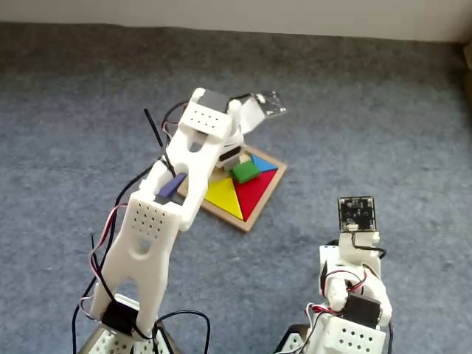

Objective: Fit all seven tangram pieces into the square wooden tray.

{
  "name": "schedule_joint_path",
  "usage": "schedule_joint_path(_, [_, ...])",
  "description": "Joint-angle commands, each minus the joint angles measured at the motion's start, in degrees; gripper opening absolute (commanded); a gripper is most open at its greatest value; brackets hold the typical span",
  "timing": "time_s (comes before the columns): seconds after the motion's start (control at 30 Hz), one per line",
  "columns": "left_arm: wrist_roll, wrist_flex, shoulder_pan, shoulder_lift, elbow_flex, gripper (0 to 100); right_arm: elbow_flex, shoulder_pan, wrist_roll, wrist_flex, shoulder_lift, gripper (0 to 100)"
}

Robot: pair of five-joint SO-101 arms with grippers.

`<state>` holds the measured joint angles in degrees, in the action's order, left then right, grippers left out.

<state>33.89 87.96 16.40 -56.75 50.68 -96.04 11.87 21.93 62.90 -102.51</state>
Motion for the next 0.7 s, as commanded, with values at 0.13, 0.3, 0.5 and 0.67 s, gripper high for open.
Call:
schedule_joint_path(0.13, [0.3,1.1,1.4,-2.7,0.1,20,-5.6,0.7,-0.1,0.1,-1.2,0.9])
schedule_joint_path(0.3, [0.3,1.1,1.3,-2.9,0.2,21,-5.6,0.7,-0.1,0.1,-1.2,0.9])
schedule_joint_path(0.5, [0.6,1.1,1.5,-3.0,0.2,19,-5.6,0.7,-0.1,0.1,-1.2,0.9])
schedule_joint_path(0.67, [0.6,1.2,1.7,-3.1,0.1,9,-5.6,0.7,-0.1,0.1,-1.2,0.9])
